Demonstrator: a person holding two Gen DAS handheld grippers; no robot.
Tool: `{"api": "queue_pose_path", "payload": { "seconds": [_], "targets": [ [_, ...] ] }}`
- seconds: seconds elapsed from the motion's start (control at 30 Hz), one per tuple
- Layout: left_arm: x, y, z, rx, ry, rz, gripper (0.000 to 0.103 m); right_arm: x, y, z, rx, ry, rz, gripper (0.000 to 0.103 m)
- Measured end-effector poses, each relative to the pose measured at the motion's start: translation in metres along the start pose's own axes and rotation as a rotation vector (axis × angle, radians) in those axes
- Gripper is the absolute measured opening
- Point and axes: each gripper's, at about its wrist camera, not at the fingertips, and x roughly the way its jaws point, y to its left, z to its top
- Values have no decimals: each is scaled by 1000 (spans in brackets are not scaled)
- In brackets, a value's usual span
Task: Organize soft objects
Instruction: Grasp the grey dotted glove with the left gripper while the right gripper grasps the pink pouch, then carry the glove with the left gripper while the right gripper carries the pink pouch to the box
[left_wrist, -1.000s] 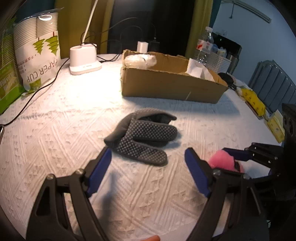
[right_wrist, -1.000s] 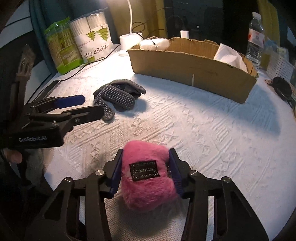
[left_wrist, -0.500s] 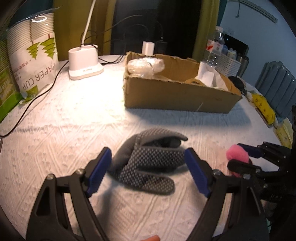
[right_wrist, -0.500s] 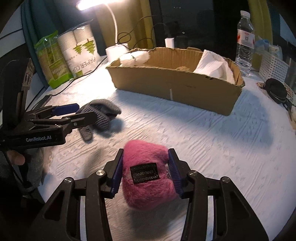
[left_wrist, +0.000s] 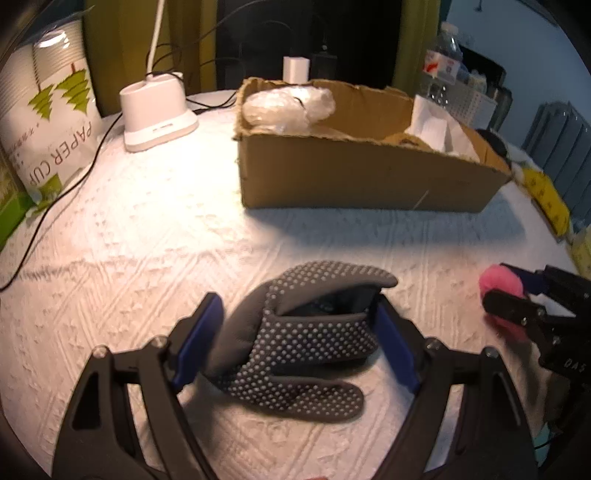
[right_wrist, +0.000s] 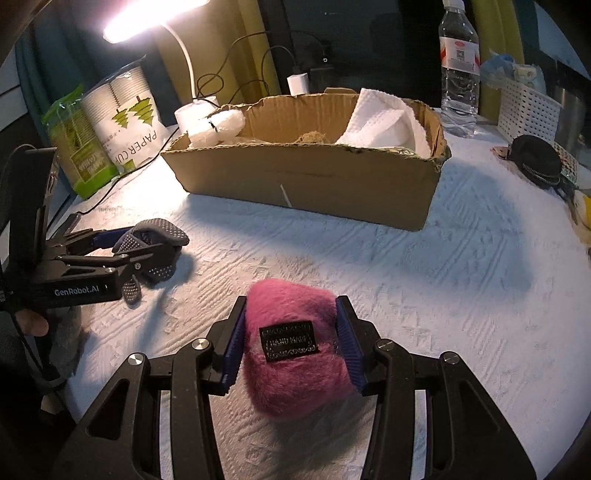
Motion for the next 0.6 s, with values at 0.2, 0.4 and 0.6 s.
{"api": "queue_pose_path", "payload": {
  "seconds": [0.2,0.4,0.6],
  "targets": [
    [-2,-3,-2,17,-10,-8,66,0,-1,-1,6,1,4,49],
    [-9,-9,-6,46,-19,-30,36,-2,-1,-1,7,-7,-4,49],
    [-19,-17,-8,73,-28,-55,27,-6,1,-2,7,-16,-15,49]
  ]
}}
